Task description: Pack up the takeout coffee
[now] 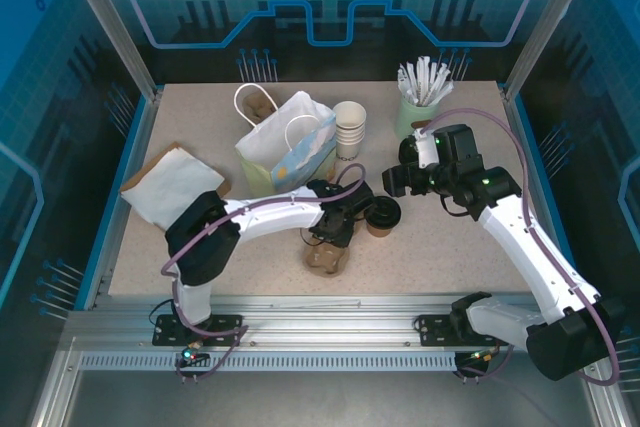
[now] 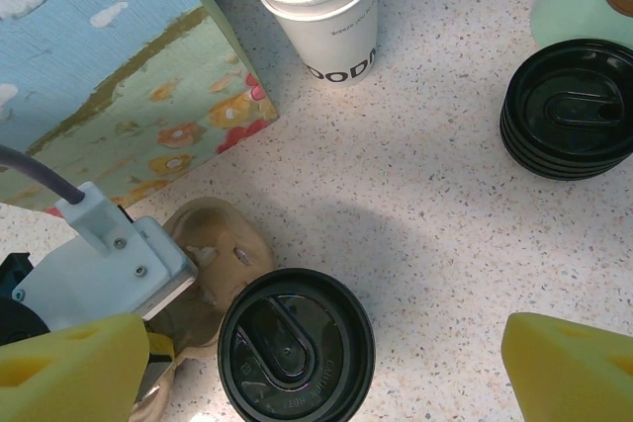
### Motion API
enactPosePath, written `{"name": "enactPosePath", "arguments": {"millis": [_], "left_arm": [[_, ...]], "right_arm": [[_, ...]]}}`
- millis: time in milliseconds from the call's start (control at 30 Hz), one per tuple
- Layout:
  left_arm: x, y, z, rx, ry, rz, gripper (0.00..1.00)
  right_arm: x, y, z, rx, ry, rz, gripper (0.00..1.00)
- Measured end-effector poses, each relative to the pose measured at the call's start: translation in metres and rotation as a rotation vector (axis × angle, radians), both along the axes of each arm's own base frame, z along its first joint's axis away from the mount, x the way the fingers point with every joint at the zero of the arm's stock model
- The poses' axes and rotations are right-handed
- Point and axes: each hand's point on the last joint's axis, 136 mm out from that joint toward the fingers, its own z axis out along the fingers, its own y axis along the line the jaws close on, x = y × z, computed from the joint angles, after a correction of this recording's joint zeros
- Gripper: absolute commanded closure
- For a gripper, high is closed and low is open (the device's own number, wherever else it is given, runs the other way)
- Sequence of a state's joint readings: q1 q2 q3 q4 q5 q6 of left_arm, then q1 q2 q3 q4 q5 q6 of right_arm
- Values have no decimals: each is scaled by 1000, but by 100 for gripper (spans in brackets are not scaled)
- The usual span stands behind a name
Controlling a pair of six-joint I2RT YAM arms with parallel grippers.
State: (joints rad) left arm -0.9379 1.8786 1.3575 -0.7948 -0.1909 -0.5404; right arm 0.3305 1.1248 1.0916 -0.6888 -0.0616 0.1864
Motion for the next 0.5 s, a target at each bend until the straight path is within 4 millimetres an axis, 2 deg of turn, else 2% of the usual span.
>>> {"name": "enactPosePath", "arguments": {"millis": [133, 267, 500], "left_arm": [[-4, 6, 22, -33, -37, -33, 68], [-6, 6, 68, -124, -111, -104, 70], [-21, -1, 161, -305, -221, -280, 71]], "right_arm": [[0, 0, 1, 2, 0, 0, 6], [0, 0, 12, 14, -11, -9, 7], [8, -10, 69, 36, -130, -80, 7]]}}
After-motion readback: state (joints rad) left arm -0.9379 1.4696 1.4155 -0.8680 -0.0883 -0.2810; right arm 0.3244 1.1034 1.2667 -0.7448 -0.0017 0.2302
